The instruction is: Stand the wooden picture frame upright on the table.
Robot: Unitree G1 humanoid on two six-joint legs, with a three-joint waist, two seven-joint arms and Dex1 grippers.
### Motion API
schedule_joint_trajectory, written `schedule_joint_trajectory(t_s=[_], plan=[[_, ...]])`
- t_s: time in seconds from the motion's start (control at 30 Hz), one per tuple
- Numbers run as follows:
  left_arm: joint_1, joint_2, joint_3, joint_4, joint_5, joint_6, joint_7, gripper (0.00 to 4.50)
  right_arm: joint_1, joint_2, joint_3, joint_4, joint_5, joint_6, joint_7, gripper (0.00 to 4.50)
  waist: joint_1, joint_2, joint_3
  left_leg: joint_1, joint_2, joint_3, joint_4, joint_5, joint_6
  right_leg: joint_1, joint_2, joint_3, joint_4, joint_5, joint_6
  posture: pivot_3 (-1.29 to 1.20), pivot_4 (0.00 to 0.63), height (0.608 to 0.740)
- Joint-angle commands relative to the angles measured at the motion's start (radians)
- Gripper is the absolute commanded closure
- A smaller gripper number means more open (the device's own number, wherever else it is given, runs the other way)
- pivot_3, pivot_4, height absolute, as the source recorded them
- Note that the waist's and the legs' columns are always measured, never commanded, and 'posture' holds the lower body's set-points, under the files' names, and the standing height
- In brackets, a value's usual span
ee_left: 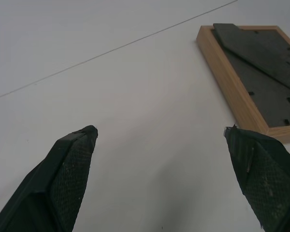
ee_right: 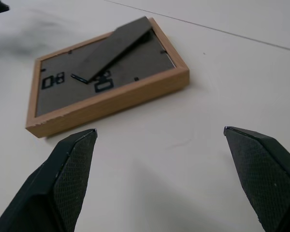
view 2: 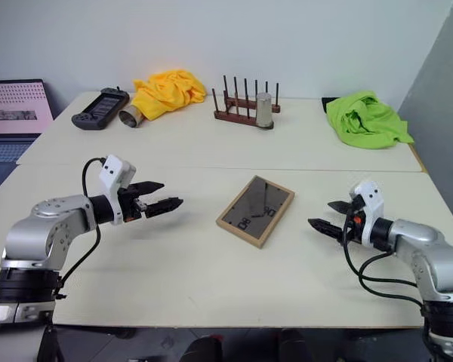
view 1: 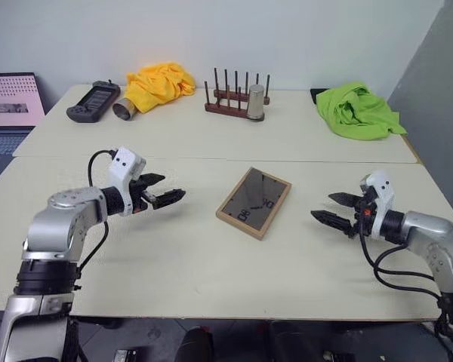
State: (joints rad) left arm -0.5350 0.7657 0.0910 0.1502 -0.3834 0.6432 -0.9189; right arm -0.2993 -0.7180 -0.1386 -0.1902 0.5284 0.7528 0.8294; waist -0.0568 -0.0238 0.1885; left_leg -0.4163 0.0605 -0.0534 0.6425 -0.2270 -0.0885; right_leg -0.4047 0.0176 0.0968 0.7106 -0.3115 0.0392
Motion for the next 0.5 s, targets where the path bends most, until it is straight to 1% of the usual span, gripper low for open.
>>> schedule_joint_trajectory(t_s=[0.03,0.23,0.47,0.5], plan=[[-0.042,0.011,-0.013,0.043,0.031,-0.044,-0.016,0.0,-0.009,-0.019,0.002,-0.005,-0.005,-0.012,0.015,0.03,0.0,0.0,0.0,0.0,0.0,0.0,0.0,0.0,0.0,0.0,0.0,0.0,0.0,0.0,0.0,0.0,0.15,0.74],[-0.077,-0.013,-0.025,0.081,0.059,-0.066,0.007,0.0,-0.009,-0.014,-0.013,-0.013,-0.008,-0.017,-0.019,0.03,0.001,0.0,0.0,-0.001,0.0,0.0,0.0,0.0,0.0,0.0,0.0,0.0,0.0,0.0,0.0,0.0,0.15,0.74],[-0.079,-0.031,-0.016,0.08,0.048,-0.058,-0.008,0.0,-0.003,-0.008,-0.011,-0.019,-0.01,-0.02,-0.042,0.03,0.0,0.0,0.0,0.0,0.0,0.0,0.0,0.0,0.0,0.0,0.0,0.0,0.0,0.0,0.0,0.0,0.15,0.74],[-0.078,-0.032,-0.016,0.078,0.047,-0.057,-0.013,0.18,-0.008,-0.001,-0.011,-0.015,-0.01,-0.021,-0.048,0.01,0.0,0.0,0.0,-0.001,0.0,0.0,0.001,0.0,0.0,0.0,0.0,0.0,0.0,0.0,0.0,0.0,0.15,0.74]])
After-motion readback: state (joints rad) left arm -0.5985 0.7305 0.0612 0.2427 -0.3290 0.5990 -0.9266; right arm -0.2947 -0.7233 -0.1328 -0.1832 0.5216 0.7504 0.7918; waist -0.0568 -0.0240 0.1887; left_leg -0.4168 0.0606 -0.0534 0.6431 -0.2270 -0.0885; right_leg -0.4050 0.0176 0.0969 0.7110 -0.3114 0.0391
